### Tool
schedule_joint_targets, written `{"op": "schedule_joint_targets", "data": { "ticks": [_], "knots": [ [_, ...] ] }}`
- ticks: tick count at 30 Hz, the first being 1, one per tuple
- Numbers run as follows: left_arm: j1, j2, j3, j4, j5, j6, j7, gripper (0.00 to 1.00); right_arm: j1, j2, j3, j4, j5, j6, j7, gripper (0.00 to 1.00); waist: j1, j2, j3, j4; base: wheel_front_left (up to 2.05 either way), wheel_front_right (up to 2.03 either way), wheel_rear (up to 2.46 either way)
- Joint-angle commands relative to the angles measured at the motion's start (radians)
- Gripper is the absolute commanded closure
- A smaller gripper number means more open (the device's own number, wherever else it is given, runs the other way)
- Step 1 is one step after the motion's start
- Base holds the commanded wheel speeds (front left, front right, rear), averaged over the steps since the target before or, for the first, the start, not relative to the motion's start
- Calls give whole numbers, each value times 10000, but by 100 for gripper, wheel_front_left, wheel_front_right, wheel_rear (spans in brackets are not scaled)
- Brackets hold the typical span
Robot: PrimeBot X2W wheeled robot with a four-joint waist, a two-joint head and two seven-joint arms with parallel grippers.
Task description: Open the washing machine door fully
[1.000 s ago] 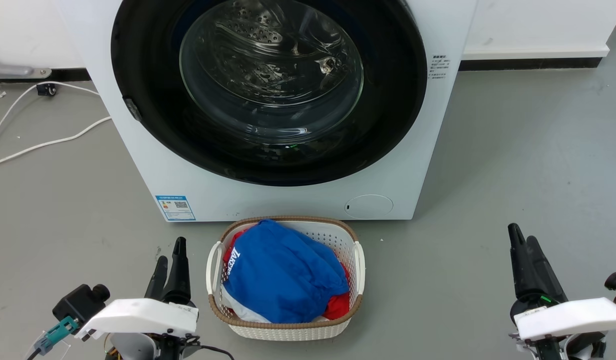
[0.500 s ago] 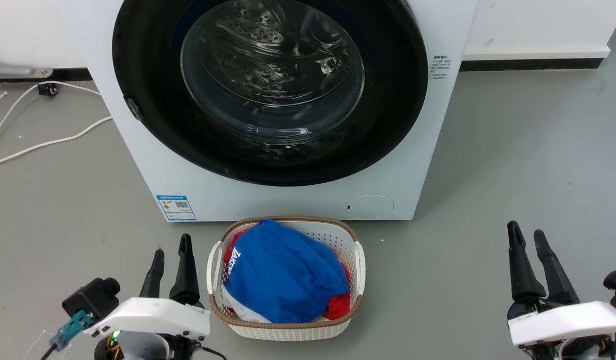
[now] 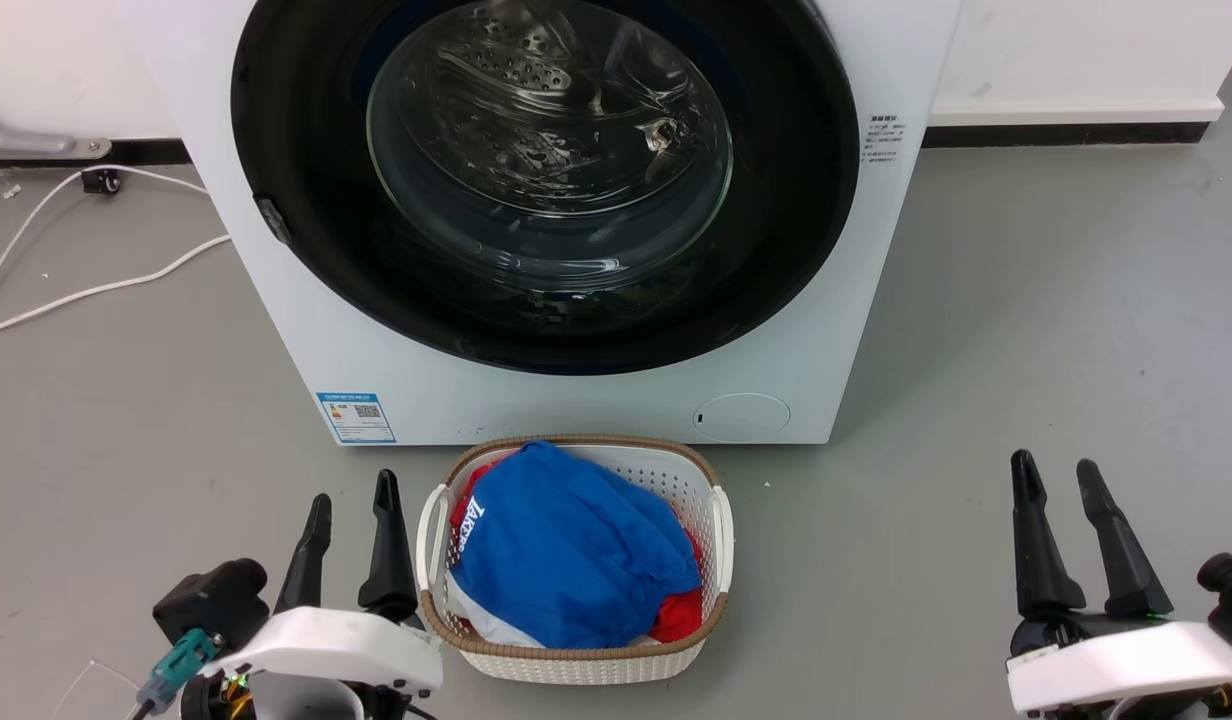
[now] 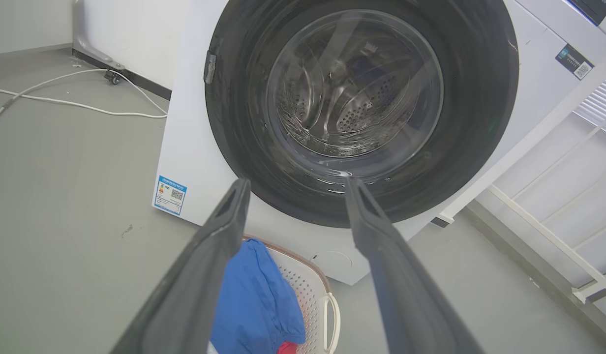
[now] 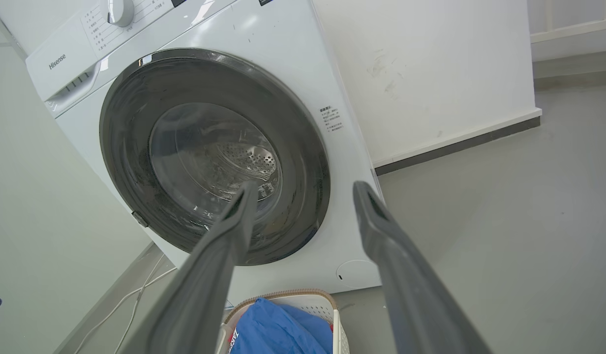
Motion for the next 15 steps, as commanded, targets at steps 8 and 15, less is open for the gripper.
{"op": "schedule_joint_targets", "data": {
  "ticks": [8,15],
  "knots": [
    [200,62,-134,-281,982,-48,-279,0,247,4,111,-373,-996,21,-278,0,0,-1,-52,26,0,0,0],
    [318,-8,-192,-228,1602,-152,-454,0,421,8,182,-523,-1715,22,-447,0,0,-1,-80,58,0,0,0]
  ]
}}
